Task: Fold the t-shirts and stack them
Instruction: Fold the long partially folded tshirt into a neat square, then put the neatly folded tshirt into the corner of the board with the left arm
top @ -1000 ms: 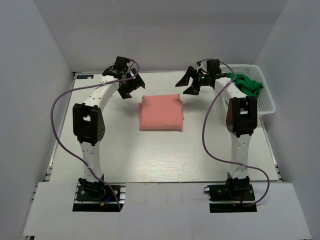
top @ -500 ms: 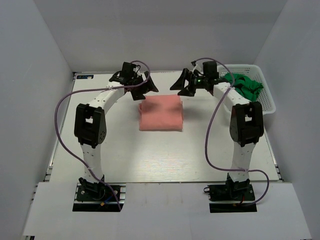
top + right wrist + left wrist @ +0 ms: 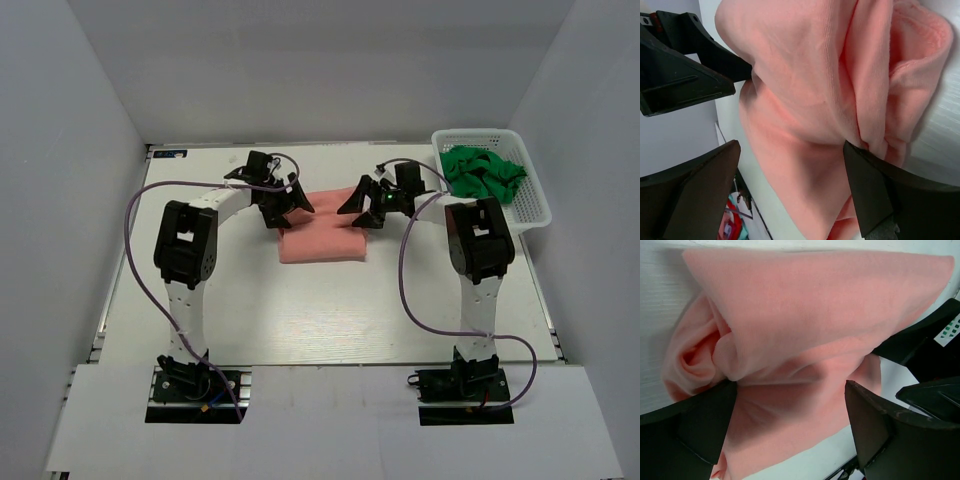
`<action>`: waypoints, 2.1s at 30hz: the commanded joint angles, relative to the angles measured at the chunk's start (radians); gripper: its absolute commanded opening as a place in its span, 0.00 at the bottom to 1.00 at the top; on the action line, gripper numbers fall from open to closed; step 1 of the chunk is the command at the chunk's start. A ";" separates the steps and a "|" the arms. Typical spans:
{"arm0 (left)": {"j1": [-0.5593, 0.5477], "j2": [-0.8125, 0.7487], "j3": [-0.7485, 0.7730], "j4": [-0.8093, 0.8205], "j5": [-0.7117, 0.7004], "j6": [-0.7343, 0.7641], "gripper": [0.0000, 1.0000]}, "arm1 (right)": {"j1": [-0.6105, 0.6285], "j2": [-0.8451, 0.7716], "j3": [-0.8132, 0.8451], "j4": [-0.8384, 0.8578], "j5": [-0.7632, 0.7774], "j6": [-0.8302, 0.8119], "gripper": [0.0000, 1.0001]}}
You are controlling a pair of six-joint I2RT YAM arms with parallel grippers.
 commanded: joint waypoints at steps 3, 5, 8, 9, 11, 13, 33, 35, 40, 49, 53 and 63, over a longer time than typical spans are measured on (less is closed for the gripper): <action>-0.002 0.020 0.039 -0.070 -0.060 0.040 1.00 | 0.004 -0.006 0.058 -0.003 0.028 -0.073 0.90; -0.002 -0.012 0.077 -0.082 -0.088 0.066 1.00 | 0.009 -0.038 0.079 -0.030 0.019 -0.096 0.90; -0.014 -0.085 0.111 -0.120 -0.164 0.087 1.00 | 0.010 -0.132 0.099 -0.052 0.030 -0.132 0.90; -0.023 -0.107 0.121 -0.143 -0.189 0.088 1.00 | 0.010 -0.153 0.090 -0.053 0.037 -0.133 0.90; -0.023 -0.168 0.099 -0.153 -0.224 0.088 1.00 | 0.009 -0.244 0.060 -0.075 0.094 -0.139 0.90; -0.023 -0.197 0.056 -0.186 -0.246 0.068 1.00 | 0.006 -0.339 -0.029 -0.072 0.138 -0.132 0.90; -0.085 -0.037 -0.041 -0.134 -0.229 0.045 0.65 | -0.013 -0.773 -0.319 -0.383 0.519 -0.258 0.90; -0.095 -0.006 -0.006 -0.148 -0.240 0.045 0.53 | -0.016 -0.779 -0.327 -0.392 0.520 -0.253 0.90; -0.095 0.040 0.063 -0.195 -0.285 0.087 0.06 | -0.024 -0.816 -0.336 -0.405 0.528 -0.250 0.90; 0.016 0.053 0.284 -0.295 -0.566 0.411 0.00 | -0.034 -0.871 -0.327 -0.446 0.582 -0.274 0.90; 0.096 0.065 0.353 -0.326 -0.605 0.488 0.00 | -0.039 -0.876 -0.309 -0.465 0.597 -0.285 0.90; 0.286 0.118 0.513 -0.369 -0.735 0.693 0.00 | -0.042 -0.819 -0.249 -0.501 0.596 -0.296 0.90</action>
